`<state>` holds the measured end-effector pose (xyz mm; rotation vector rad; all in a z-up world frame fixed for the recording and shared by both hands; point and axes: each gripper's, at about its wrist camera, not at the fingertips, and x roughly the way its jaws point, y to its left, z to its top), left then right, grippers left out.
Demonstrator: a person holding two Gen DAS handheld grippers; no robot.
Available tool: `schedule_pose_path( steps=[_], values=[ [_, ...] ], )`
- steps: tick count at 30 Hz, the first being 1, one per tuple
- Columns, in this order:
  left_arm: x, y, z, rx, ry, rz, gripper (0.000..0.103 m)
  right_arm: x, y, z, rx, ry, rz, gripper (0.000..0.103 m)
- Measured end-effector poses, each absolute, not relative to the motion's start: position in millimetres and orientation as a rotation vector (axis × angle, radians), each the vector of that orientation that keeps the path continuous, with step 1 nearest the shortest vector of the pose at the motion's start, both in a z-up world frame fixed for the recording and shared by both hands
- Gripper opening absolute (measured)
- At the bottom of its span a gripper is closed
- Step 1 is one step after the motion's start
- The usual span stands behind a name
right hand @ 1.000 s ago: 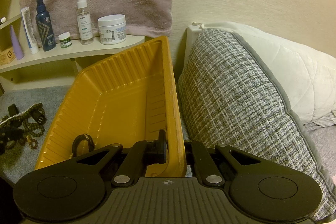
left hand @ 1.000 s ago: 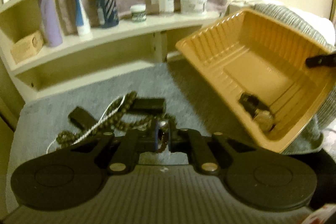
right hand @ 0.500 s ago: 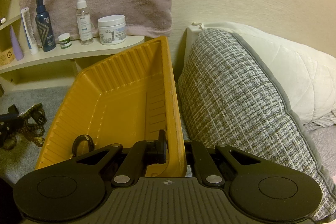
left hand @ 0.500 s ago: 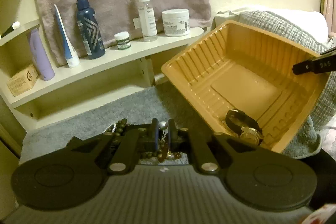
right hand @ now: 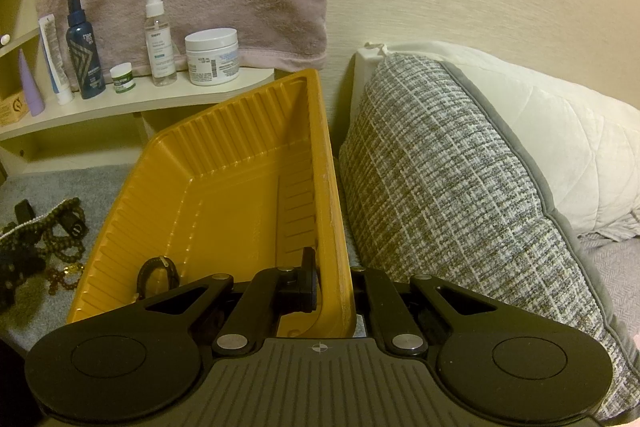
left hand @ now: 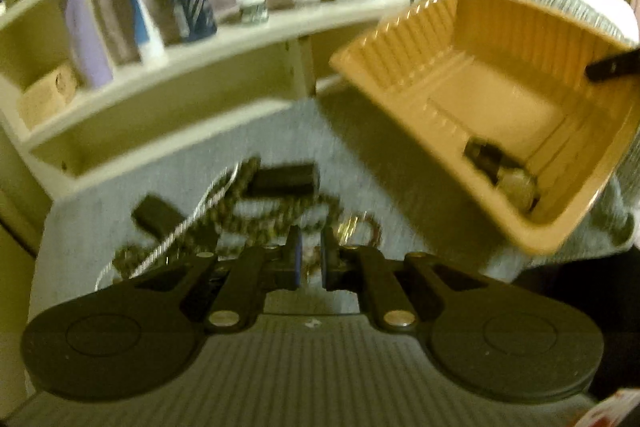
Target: Organize jewelry
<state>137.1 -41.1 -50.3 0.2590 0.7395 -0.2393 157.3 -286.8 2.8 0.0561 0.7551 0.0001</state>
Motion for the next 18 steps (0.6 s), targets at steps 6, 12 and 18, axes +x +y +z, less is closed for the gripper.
schedule_pose_path(
  steps=[6,12,18],
  values=[
    [134,-33,-58,0.255,0.760,-0.223,0.008,158,-287,2,0.056,0.756,-0.001,0.004],
    [136,-33,-62,0.259,0.769,-0.220,0.012,158,-288,2,0.056,0.758,-0.001,0.004],
    [139,-36,-65,0.265,0.751,-0.210,0.014,158,-288,2,0.056,0.758,-0.001,0.004]
  ],
)
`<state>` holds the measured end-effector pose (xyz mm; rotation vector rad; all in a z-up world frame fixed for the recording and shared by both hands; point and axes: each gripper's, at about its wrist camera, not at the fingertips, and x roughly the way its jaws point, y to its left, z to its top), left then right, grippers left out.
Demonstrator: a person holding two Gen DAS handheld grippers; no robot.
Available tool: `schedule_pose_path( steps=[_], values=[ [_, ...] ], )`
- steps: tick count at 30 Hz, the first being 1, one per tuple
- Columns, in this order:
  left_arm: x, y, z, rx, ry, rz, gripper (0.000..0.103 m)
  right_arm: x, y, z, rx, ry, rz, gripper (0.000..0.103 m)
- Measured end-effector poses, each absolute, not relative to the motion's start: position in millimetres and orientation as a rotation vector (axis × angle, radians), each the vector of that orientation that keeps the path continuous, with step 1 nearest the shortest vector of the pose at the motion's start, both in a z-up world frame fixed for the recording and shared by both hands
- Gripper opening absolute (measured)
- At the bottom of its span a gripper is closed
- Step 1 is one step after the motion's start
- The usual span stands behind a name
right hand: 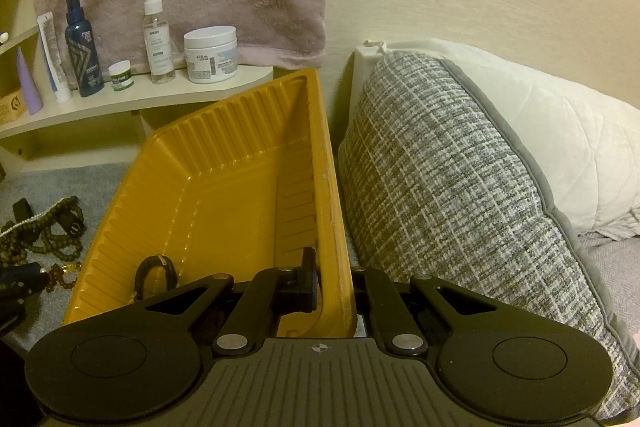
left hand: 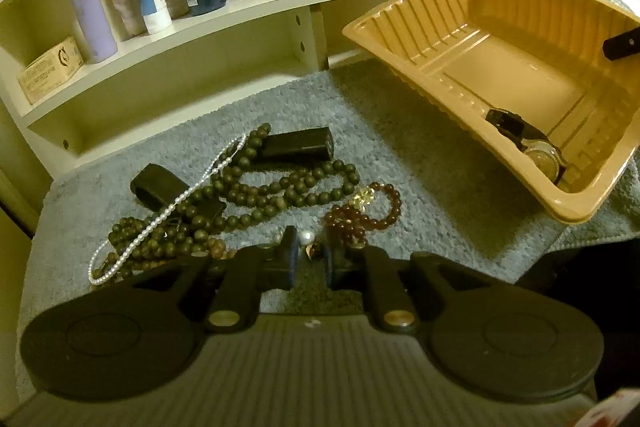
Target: Organize jewelry
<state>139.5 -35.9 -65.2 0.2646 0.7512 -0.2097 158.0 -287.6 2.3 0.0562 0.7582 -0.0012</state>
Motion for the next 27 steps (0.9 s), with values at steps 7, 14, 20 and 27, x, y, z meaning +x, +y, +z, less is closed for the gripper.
schedule_pose_path(
  steps=[7,14,20,27],
  values=[
    [138,-36,-62,0.257,0.746,-0.209,0.008,158,-288,1,0.057,0.758,-0.001,0.004],
    [137,-36,-49,0.234,0.716,-0.214,0.008,157,-287,1,0.058,0.759,-0.001,0.004],
    [138,-46,-23,0.178,0.659,-0.269,0.008,158,-287,1,0.057,0.758,-0.002,0.004],
    [139,-82,-3,0.144,0.614,-0.399,0.008,157,-287,1,0.058,0.757,-0.001,0.004]
  ],
)
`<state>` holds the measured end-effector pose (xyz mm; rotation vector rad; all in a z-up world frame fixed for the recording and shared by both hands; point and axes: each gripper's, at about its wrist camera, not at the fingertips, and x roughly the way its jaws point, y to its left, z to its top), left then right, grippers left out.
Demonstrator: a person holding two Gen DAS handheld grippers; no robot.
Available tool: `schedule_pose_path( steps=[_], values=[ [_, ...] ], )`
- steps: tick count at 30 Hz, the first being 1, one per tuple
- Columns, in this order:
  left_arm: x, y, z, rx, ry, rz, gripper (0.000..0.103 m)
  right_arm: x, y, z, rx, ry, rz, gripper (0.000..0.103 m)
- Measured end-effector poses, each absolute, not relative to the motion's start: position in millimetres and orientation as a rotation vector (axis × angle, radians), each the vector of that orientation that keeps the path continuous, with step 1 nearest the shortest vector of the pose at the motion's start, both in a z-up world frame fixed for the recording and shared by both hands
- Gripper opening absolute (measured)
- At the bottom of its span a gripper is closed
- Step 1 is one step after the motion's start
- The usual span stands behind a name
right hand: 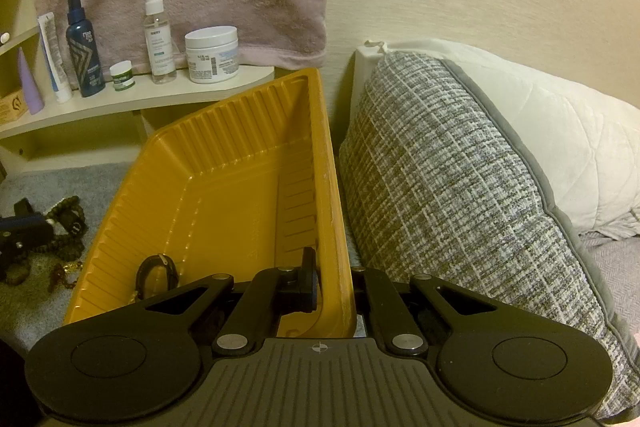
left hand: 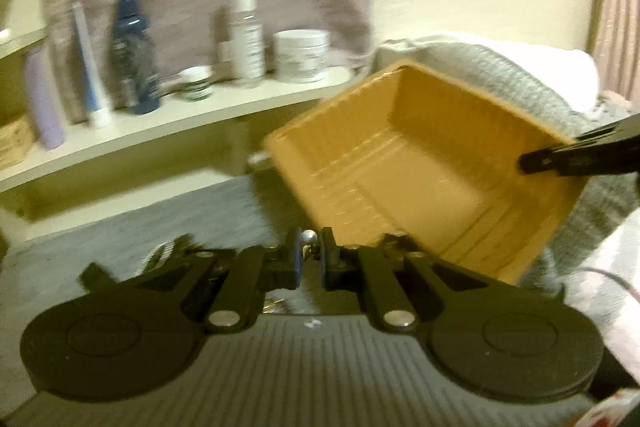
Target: Organize jewelry
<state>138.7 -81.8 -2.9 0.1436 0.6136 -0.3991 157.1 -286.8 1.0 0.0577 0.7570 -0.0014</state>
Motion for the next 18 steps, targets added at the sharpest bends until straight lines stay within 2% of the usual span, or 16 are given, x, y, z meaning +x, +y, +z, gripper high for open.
schedule_pose_path(
  steps=[12,13,14,18],
  values=[
    [133,-116,-12,0.172,0.637,-0.500,0.009,156,-286,2,0.055,0.756,-0.001,0.004],
    [132,-117,-11,0.168,0.632,-0.503,0.012,156,-286,2,0.056,0.756,-0.001,0.004],
    [131,-116,-11,0.165,0.628,-0.503,0.022,156,-286,2,0.055,0.756,0.000,0.004],
    [131,-110,-9,0.160,0.610,-0.478,0.024,156,-286,2,0.054,0.756,0.000,0.004]
  ],
)
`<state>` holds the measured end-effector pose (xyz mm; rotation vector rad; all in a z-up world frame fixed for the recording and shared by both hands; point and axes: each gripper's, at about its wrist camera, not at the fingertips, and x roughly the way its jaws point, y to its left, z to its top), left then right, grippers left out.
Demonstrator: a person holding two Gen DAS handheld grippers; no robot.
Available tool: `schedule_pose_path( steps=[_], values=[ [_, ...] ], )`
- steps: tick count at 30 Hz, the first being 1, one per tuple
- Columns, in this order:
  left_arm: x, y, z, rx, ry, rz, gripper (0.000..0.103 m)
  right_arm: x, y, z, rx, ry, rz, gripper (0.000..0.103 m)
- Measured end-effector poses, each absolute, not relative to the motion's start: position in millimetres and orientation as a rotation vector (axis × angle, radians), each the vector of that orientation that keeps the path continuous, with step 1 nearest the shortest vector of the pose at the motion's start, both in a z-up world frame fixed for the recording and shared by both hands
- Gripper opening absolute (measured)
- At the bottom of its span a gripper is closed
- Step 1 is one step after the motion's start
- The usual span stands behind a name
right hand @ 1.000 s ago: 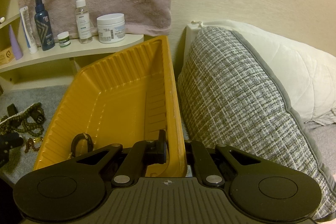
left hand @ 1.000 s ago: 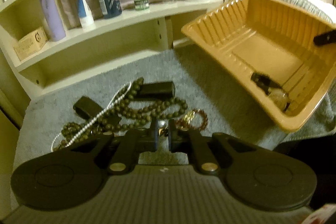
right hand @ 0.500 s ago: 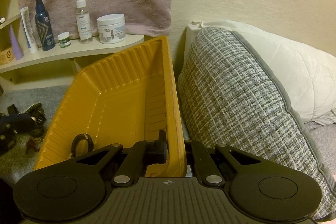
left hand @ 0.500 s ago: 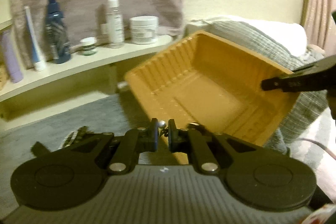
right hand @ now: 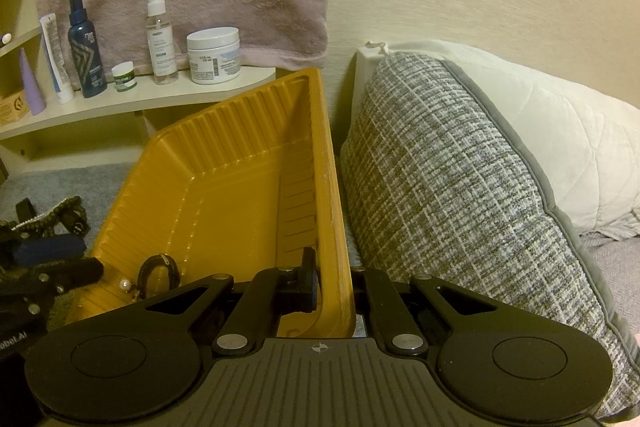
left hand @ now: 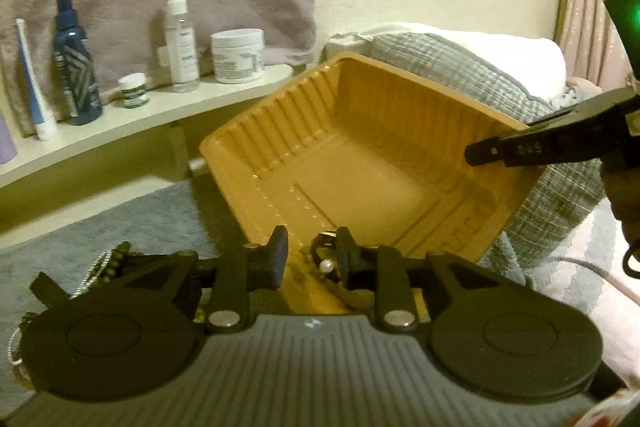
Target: Organize jewelry
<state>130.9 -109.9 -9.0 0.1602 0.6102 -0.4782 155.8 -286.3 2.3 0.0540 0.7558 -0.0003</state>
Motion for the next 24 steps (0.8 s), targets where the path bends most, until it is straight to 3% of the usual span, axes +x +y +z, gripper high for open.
schedule_pose_path(
  steps=[24],
  values=[
    [136,-17,-58,0.176,0.728,-0.132,0.023,156,-286,2,0.054,0.758,-0.001,0.004]
  ],
)
